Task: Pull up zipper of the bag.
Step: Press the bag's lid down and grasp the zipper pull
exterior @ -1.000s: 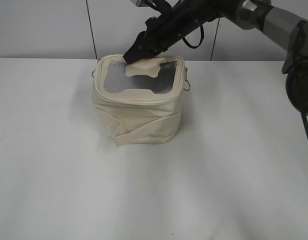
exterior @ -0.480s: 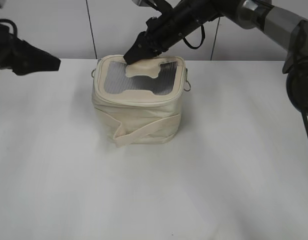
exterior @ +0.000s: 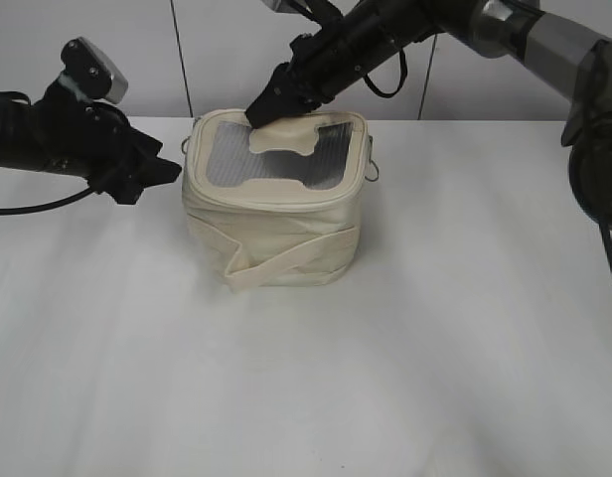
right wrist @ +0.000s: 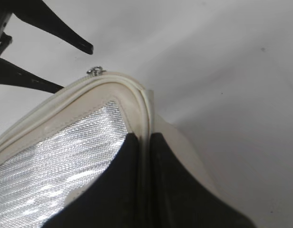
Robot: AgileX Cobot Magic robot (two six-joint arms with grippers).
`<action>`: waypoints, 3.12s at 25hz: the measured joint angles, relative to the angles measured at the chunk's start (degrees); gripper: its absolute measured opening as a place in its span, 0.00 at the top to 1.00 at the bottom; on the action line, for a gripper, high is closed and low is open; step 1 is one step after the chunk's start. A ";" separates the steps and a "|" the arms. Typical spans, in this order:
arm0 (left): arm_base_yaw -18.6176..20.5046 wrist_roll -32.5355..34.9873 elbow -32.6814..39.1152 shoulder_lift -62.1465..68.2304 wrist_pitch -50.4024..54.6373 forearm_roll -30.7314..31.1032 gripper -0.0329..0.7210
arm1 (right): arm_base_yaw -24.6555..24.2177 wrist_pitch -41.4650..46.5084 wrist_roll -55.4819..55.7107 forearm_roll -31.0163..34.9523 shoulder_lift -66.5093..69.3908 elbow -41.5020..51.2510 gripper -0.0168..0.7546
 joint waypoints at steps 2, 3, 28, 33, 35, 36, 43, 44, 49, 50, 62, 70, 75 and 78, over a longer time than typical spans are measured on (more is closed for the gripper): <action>-0.51 3.92 0.00 0.50 -0.18 -4.82 0.43 | 0.00 0.00 0.01 0.00 0.00 0.00 0.92; -0.63 5.71 -0.02 0.63 -0.24 -7.23 0.43 | 0.00 0.06 0.06 0.00 0.00 0.00 0.92; -4.79 10.87 -9.09 7.84 -2.28 -10.79 0.91 | -0.05 0.36 0.32 0.14 0.00 0.00 0.92; -5.26 4.61 -7.87 5.57 -7.53 -5.38 0.95 | -0.05 0.21 1.74 0.14 0.00 0.00 0.92; -5.25 1.88 -6.09 3.19 -9.81 -2.79 0.95 | -0.05 0.13 2.29 0.14 0.00 0.00 0.92; -5.25 0.94 -4.79 1.91 -10.30 -2.18 0.95 | -0.05 0.13 2.52 0.14 0.00 0.00 0.92; -5.43 -0.45 7.86 -8.58 -10.99 -2.25 0.95 | 0.01 0.00 5.23 0.51 0.00 0.00 0.92; -5.43 -0.50 9.38 -10.26 -11.03 -2.25 0.95 | 0.01 0.00 5.46 0.51 0.00 0.00 0.92; -5.99 -1.16 16.41 -16.83 -11.22 -2.44 0.95 | 0.01 0.00 6.98 0.81 0.00 0.00 0.92; -6.39 -1.89 17.82 -17.86 -11.33 -2.44 0.95 | 0.01 0.00 7.26 0.81 0.00 0.00 0.92; -27.76 -7.12 24.24 -21.10 -15.59 -10.45 0.94 | 0.01 1.45 9.44 1.23 0.00 0.00 0.92; -35.27 -7.17 13.92 -11.56 -15.28 -11.79 0.93 | 0.01 1.76 9.55 1.23 0.00 0.00 0.92; -35.46 -12.76 13.68 -12.07 -14.48 -11.74 0.87 | -0.05 1.75 9.68 1.03 0.00 0.00 0.86; -35.52 -18.76 14.12 -14.82 -12.02 -9.61 0.63 | -0.62 1.35 9.96 0.63 -0.35 0.00 0.58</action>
